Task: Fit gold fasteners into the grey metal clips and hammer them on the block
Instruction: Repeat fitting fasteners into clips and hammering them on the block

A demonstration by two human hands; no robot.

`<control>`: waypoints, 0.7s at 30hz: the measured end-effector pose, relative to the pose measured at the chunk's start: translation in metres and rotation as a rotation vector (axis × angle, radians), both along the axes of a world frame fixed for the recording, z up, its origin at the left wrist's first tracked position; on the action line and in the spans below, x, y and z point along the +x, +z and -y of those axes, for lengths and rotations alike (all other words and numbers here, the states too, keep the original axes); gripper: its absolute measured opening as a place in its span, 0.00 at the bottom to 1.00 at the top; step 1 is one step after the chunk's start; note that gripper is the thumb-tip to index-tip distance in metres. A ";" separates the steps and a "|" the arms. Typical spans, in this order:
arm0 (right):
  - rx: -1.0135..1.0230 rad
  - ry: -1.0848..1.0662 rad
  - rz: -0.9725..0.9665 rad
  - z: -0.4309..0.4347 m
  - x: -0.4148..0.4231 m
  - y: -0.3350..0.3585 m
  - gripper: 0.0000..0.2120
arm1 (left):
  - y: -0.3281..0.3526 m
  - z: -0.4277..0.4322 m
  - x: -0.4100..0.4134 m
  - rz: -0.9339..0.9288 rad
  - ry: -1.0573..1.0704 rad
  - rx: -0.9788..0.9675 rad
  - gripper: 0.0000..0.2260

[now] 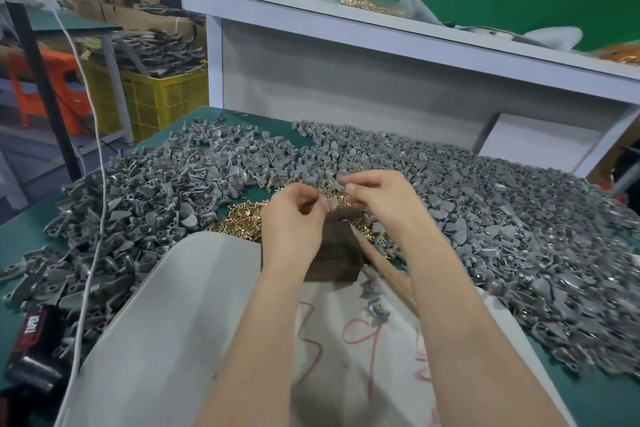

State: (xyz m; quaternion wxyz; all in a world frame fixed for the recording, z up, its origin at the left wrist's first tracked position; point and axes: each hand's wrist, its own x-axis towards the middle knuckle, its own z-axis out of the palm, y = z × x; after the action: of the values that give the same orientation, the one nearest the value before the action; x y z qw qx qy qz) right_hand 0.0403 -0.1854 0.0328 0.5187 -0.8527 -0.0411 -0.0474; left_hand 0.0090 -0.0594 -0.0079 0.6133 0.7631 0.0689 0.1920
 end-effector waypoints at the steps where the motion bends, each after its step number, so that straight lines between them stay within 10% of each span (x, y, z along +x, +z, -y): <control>1: -0.025 0.019 0.001 0.007 -0.009 0.000 0.13 | -0.001 0.004 -0.001 -0.017 -0.018 0.129 0.02; 10: -0.295 -0.064 0.096 0.007 -0.033 -0.028 0.04 | -0.005 0.011 -0.006 -0.145 -0.047 0.690 0.04; 21: -0.875 0.039 0.162 -0.010 -0.032 -0.025 0.05 | -0.008 0.005 -0.001 -0.184 -0.090 0.730 0.03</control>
State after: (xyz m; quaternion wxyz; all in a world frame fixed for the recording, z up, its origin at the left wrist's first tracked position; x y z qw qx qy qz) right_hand 0.0087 -0.1758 0.0081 0.1051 -0.9845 -0.1140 -0.0825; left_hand 0.0080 -0.0644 -0.0163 0.3002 0.9476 0.0173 0.1077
